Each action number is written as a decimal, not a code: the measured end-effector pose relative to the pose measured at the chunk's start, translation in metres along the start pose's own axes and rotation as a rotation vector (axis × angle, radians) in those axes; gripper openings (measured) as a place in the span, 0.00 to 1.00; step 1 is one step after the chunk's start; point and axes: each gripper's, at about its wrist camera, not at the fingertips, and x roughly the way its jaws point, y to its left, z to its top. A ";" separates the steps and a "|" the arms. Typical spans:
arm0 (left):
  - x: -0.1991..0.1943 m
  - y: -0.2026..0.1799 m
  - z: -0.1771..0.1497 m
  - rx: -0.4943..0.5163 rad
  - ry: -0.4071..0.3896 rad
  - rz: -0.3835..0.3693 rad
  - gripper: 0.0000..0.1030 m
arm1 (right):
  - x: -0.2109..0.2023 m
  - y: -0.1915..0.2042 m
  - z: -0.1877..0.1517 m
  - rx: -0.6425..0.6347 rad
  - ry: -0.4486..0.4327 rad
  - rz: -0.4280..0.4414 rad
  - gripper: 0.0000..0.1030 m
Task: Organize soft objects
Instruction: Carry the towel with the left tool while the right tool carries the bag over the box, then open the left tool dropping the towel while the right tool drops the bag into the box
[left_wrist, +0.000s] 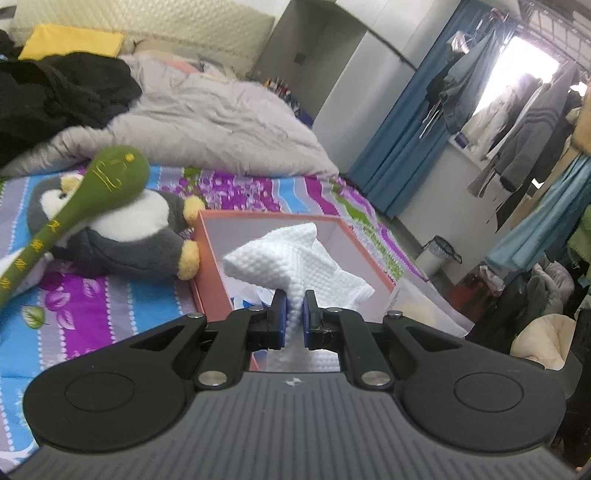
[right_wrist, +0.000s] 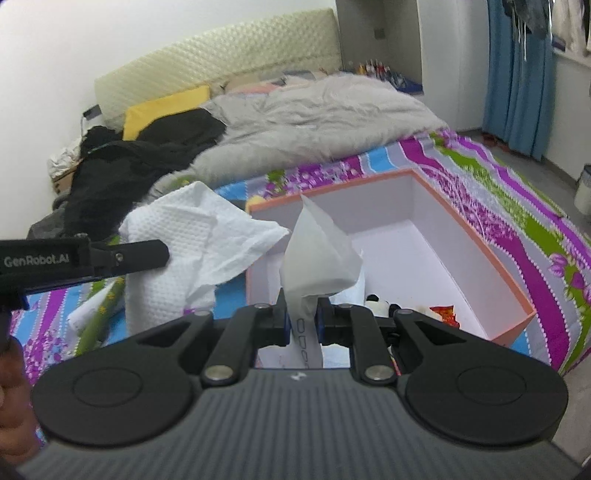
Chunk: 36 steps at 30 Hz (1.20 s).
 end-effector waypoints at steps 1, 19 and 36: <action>0.010 0.000 0.001 -0.001 0.012 0.000 0.10 | 0.006 -0.004 0.002 0.004 0.009 0.000 0.17; 0.173 0.014 0.022 0.034 0.205 0.024 0.10 | 0.122 -0.069 0.015 0.093 0.195 -0.061 0.17; 0.170 0.014 0.028 0.055 0.198 0.088 0.52 | 0.123 -0.070 0.018 0.123 0.206 -0.059 0.57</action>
